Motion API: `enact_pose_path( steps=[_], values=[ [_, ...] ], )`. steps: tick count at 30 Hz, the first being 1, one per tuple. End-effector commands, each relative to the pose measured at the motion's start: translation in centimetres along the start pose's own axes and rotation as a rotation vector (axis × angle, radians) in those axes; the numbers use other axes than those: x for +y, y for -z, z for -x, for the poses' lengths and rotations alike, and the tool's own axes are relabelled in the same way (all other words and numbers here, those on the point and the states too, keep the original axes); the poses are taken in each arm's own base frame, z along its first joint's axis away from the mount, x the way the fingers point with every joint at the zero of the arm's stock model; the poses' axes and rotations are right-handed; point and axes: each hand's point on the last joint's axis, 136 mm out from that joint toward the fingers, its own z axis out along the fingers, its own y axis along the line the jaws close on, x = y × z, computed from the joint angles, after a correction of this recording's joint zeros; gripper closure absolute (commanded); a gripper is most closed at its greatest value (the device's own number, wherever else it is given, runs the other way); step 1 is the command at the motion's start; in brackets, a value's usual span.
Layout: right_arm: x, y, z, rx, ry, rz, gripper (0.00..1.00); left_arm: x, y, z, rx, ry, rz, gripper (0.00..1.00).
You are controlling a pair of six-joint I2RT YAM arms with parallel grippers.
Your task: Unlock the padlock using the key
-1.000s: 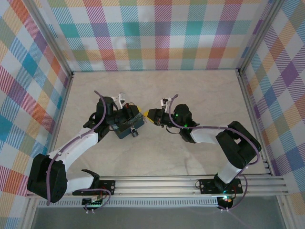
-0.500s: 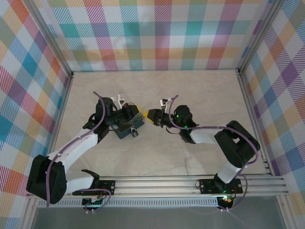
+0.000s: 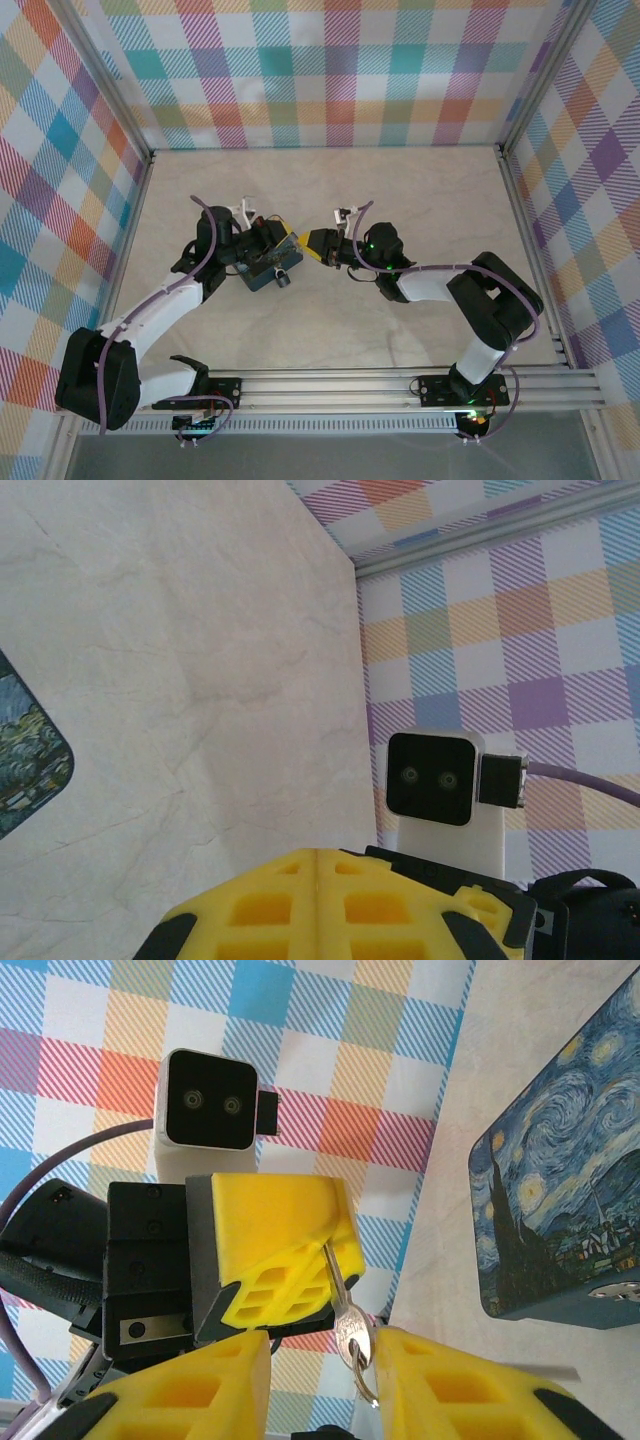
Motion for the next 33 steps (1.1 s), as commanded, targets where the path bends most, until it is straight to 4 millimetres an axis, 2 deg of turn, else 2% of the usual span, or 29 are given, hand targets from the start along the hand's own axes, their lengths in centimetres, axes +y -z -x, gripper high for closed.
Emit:
enact_pose_path(
  steps=[1,10,22,33],
  values=[
    [-0.2,0.0,-0.3,0.006,0.021,0.001,0.67,-1.2,0.6,0.4,-0.017,-0.005,-0.053,1.0],
    [-0.2,-0.8,-0.3,0.017,0.04,0.001,0.63,-1.4,0.3,0.3,-0.001,0.006,-0.074,1.0],
    [0.8,-1.5,-0.6,0.036,0.046,0.04,0.65,-1.1,0.1,0.2,0.001,0.011,-0.071,1.0],
    [0.9,-1.5,-0.5,0.031,0.054,0.046,0.79,-1.0,0.1,0.0,0.013,0.007,-0.071,1.0]
  ],
)
